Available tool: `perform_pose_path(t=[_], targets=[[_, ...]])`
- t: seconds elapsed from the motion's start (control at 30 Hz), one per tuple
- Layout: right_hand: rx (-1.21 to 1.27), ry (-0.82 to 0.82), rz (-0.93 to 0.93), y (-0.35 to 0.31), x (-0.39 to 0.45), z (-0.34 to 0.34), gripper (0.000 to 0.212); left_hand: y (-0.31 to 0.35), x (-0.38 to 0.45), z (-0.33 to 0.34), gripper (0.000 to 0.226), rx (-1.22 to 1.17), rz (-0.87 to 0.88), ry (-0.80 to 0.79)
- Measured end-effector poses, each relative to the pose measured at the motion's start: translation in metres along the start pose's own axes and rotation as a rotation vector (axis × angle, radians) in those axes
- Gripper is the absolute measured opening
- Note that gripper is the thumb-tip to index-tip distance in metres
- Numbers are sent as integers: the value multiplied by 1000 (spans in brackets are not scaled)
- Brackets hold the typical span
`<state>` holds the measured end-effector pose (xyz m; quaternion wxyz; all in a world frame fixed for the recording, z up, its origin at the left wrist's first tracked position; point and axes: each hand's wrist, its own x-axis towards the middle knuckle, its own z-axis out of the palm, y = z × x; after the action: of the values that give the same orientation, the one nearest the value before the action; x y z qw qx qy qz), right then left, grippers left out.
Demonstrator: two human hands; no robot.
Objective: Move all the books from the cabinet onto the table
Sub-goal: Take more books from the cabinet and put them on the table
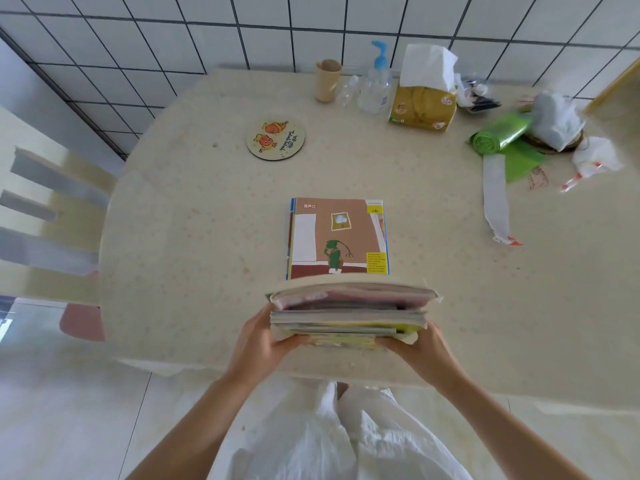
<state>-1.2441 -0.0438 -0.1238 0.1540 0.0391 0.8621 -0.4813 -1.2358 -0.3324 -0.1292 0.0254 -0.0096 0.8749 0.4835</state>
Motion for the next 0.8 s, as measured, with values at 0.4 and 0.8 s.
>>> perform_pose_path(t=[0.4, 0.8], targets=[[454, -12, 280, -69, 76, -31, 42, 53, 92, -17, 74, -509, -442, -63], [402, -75, 577, -69, 148, -24, 34, 48, 144, 11, 40, -651, -824, 9]])
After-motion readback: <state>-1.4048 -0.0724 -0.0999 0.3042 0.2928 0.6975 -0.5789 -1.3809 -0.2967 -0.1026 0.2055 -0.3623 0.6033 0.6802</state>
